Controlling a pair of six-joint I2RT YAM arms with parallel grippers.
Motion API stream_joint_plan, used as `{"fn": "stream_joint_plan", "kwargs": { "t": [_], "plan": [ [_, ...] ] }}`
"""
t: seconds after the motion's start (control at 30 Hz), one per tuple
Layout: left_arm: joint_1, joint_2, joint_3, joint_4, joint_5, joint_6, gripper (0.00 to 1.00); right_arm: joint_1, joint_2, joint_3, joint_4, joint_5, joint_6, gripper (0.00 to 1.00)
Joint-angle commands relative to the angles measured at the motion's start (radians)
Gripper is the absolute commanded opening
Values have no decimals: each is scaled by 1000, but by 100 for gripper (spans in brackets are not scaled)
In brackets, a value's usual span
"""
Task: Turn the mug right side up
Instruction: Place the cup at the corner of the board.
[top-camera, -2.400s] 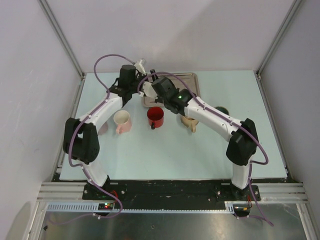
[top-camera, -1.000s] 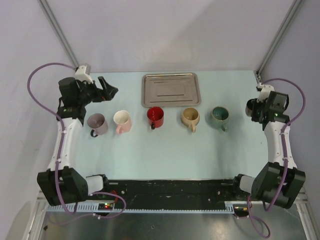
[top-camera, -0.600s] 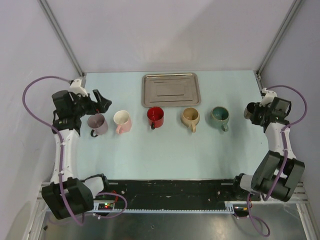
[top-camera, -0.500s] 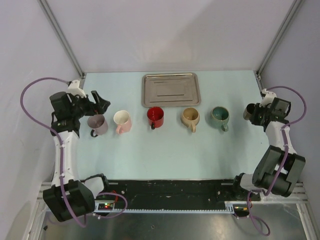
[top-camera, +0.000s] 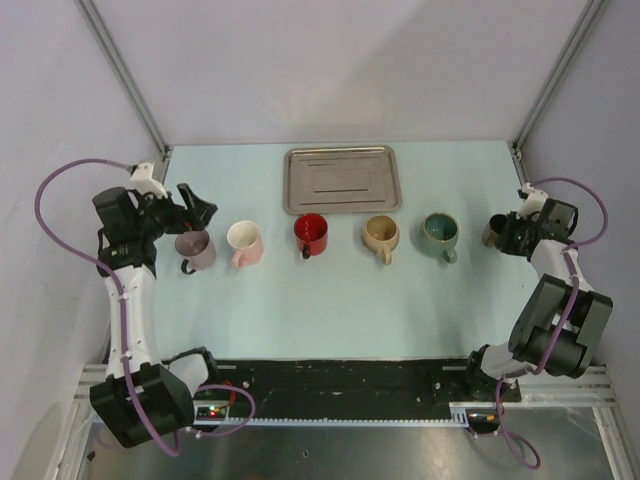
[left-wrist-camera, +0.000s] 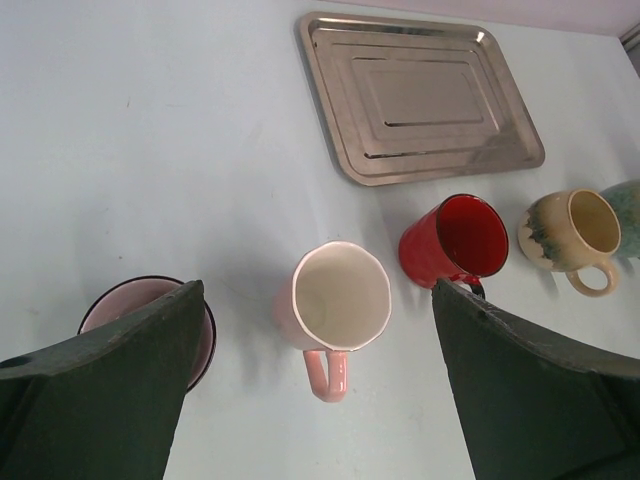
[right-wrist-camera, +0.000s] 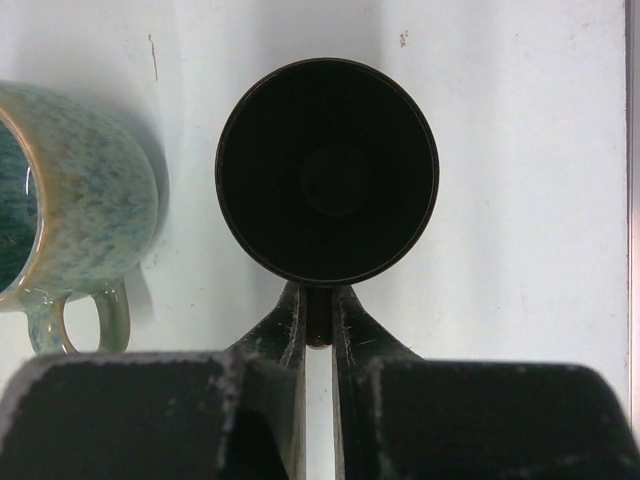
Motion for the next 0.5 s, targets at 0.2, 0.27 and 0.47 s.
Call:
{"fn": "stream_joint_plan", "kwargs": {
  "t": [0.2, 0.27, 0.47],
  "plan": [
    [9, -33, -8, 12, 29, 8, 99, -6, 21, -5, 60, -13, -24, 5],
    [8, -33, -8, 12, 30, 6, 98, -6, 27, -8, 60, -10, -27, 9],
    [9, -38, -11, 12, 34, 5, 98, -6, 26, -23, 59, -5, -39, 18]
  ]
}}
